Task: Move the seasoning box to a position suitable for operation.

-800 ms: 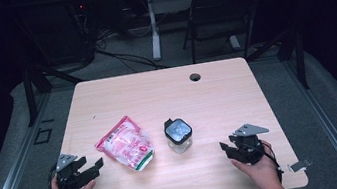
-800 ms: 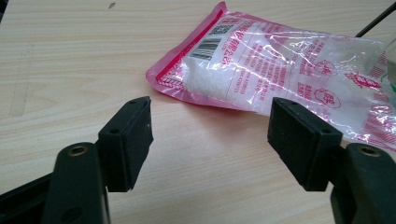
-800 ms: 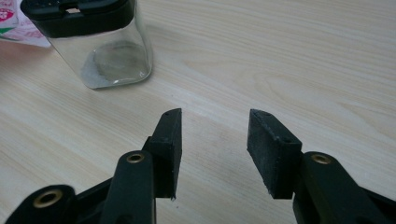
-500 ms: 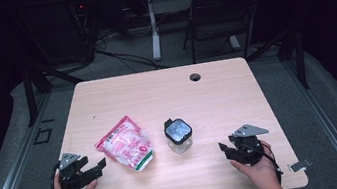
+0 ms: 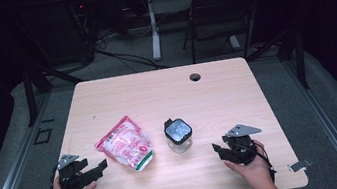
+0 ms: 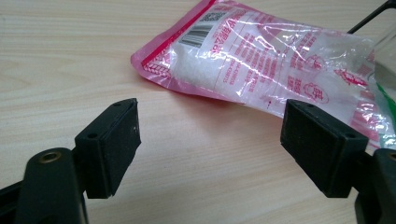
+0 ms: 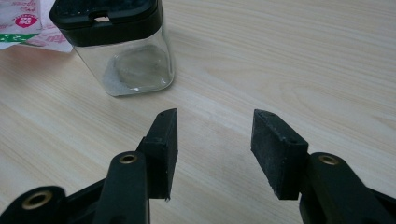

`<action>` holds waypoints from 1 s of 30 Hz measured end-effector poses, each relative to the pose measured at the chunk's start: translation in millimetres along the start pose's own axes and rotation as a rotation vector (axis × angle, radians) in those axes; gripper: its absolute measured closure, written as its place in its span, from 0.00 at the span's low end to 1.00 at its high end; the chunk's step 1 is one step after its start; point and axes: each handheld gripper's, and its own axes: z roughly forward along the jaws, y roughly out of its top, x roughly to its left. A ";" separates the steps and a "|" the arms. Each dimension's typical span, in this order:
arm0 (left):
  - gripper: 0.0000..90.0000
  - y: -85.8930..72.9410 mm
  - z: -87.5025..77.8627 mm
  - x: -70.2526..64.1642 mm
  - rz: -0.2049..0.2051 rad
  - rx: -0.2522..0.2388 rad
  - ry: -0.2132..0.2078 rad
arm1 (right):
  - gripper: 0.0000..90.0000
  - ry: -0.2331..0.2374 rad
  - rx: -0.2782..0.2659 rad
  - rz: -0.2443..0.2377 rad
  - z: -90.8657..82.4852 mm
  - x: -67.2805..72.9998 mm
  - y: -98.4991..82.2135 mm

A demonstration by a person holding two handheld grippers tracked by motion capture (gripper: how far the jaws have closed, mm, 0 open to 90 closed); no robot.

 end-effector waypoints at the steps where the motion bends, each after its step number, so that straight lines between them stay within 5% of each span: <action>1: 0.25 -0.5 0.2 -0.4 0.002 0.010 -0.011 | 0.56 -0.006 0.004 -0.009 0.8 0.0 2.0; 9: 0.46 2.7 -4.4 -12.1 0.078 -0.011 -0.033 | 0.60 0.010 0.011 -0.069 8.5 10.5 19.5; 18: 0.45 16.2 -8.5 -26.3 0.107 -0.056 -0.039 | 0.73 0.079 0.013 -0.118 26.2 25.1 42.7; 23: 0.44 30.0 -2.6 -39.9 0.080 -0.043 -0.076 | 0.65 0.104 0.031 -0.086 30.6 21.0 54.7; 27: 0.44 35.9 3.6 -51.4 0.100 -0.039 -0.092 | 0.68 0.090 0.019 -0.075 34.8 14.7 59.8; 30: 0.44 43.9 13.1 -68.5 0.106 -0.012 -0.138 | 0.61 0.087 0.015 -0.089 38.7 13.6 63.7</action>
